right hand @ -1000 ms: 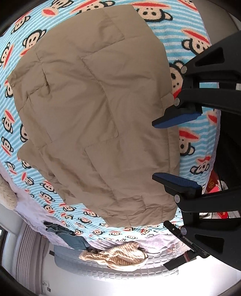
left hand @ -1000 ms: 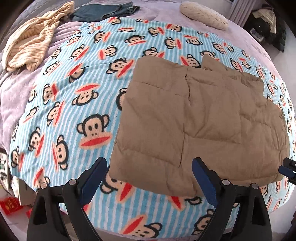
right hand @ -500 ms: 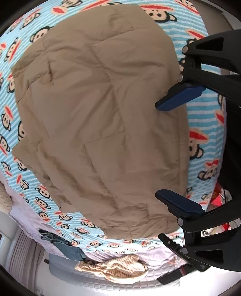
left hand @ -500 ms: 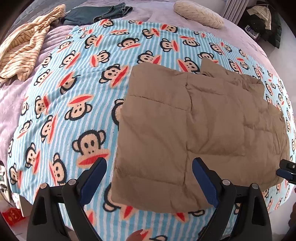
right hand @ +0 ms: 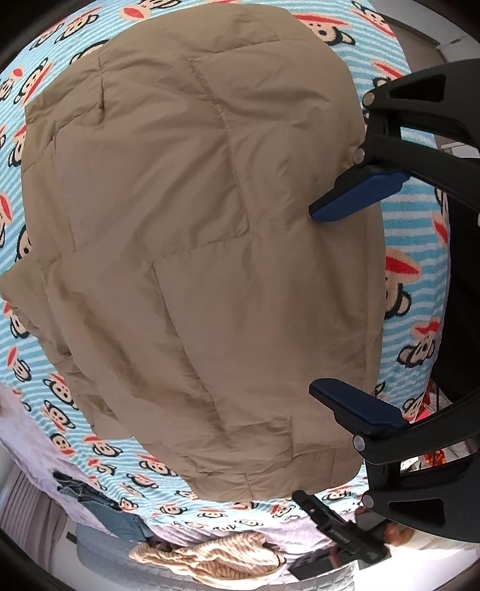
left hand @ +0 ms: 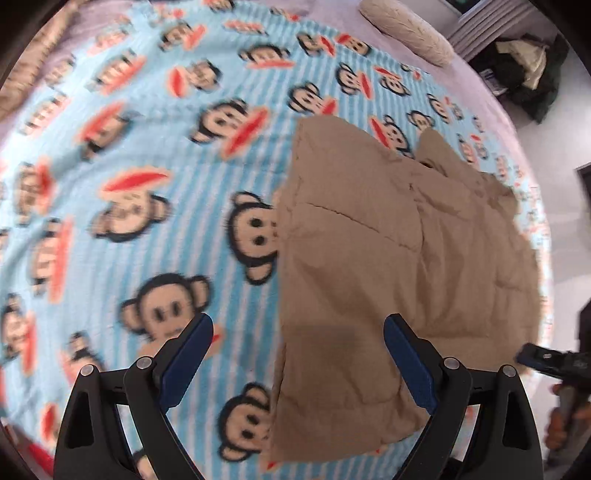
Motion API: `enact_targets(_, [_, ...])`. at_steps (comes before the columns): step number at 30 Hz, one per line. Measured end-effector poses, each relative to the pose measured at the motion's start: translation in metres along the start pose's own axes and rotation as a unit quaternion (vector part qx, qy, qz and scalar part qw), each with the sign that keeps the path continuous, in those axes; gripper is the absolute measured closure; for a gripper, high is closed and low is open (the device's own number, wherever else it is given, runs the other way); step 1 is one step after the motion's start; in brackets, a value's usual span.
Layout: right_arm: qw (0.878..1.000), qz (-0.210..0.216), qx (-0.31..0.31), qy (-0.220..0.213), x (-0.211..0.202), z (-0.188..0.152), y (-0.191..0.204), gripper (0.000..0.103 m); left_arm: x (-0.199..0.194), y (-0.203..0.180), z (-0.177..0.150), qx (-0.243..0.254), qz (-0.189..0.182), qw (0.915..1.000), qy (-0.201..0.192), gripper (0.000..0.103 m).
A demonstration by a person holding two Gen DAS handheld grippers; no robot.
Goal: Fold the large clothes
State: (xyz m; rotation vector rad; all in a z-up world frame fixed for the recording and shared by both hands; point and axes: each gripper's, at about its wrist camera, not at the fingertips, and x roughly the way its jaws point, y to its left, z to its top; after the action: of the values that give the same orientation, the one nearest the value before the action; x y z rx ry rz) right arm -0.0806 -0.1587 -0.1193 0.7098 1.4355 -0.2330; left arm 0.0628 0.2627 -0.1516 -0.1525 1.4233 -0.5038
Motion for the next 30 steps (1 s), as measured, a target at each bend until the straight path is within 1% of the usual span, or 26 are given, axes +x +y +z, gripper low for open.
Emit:
enact_targets(2, [1.000,-0.004,0.000,0.002,0.001,0.001,0.001,0.014,0.016,0.006,0.007,-0.004,-0.034,0.9992,0.023,0.009])
enact_targets(5, [1.000,-0.010,-0.001,0.006,0.002,0.001,0.003,0.014,0.045,0.007,0.016,-0.004,-0.086,0.9945,0.059,0.009])
enact_targets(7, [1.000,-0.013,-0.001,0.009,0.003,0.002,0.004,0.014,0.062,0.003,0.022,-0.002,-0.107,0.9914,0.076,0.009])
enact_targets(10, [1.000,-0.016,0.000,0.009,0.002,0.003,0.005,0.014,0.077,-0.007,0.031,0.008,-0.116,0.9893,0.088,0.009])
enact_targets(14, [1.000,-0.014,0.001,-0.002,-0.004,0.005,0.008,0.014,0.095,-0.019,0.036,0.018,-0.137,0.9838,0.114,0.010])
enact_targets(15, [1.000,-0.014,0.000,-0.008,-0.007,0.006,0.009,0.014,0.097,-0.022,0.035,0.026,-0.142,0.9827,0.116,0.013])
enact_targets(16, [1.000,-0.015,-0.003,-0.013,-0.009,0.007,0.009,0.014,0.098,-0.024,0.037,0.030,-0.146,0.9820,0.116,0.031])
enact_targets(17, [1.000,-0.018,-0.008,-0.023,-0.012,0.008,0.010,0.014,0.098,-0.026,0.037,0.032,-0.159,0.9794,0.120,0.055])
enact_targets(18, [0.999,-0.021,-0.012,-0.035,-0.015,0.009,0.011,0.014,0.097,-0.028,0.037,0.026,-0.181,0.9750,0.126,0.063])
enact_targets(19, [0.999,-0.022,-0.017,-0.047,-0.019,0.011,0.012,0.017,0.093,-0.030,0.036,0.019,-0.193,0.9733,0.123,0.070])
enact_targets(20, [0.998,-0.019,-0.024,-0.062,-0.022,0.014,0.013,0.024,0.090,-0.033,0.037,0.022,-0.192,0.9737,0.120,0.076])
enact_targets(22, [0.996,-0.020,-0.042,-0.082,-0.023,0.023,0.015,0.077,0.079,-0.040,0.035,0.025,-0.191,0.9751,0.111,0.080])
enact_targets(25, [0.991,-0.013,-0.071,-0.112,-0.016,0.038,0.019,0.086,0.055,-0.053,0.033,0.016,-0.198,0.9757,0.093,0.080])
enact_targets(26, [0.990,-0.015,-0.081,-0.118,-0.010,0.046,0.020,0.086,0.049,-0.057,0.033,0.017,-0.196,0.9763,0.089,0.082])
enact_targets(30, [0.986,0.005,-0.092,-0.138,0.012,0.079,0.021,0.086,0.011,-0.099,0.030,0.043,-0.180,0.9809,0.061,0.082])
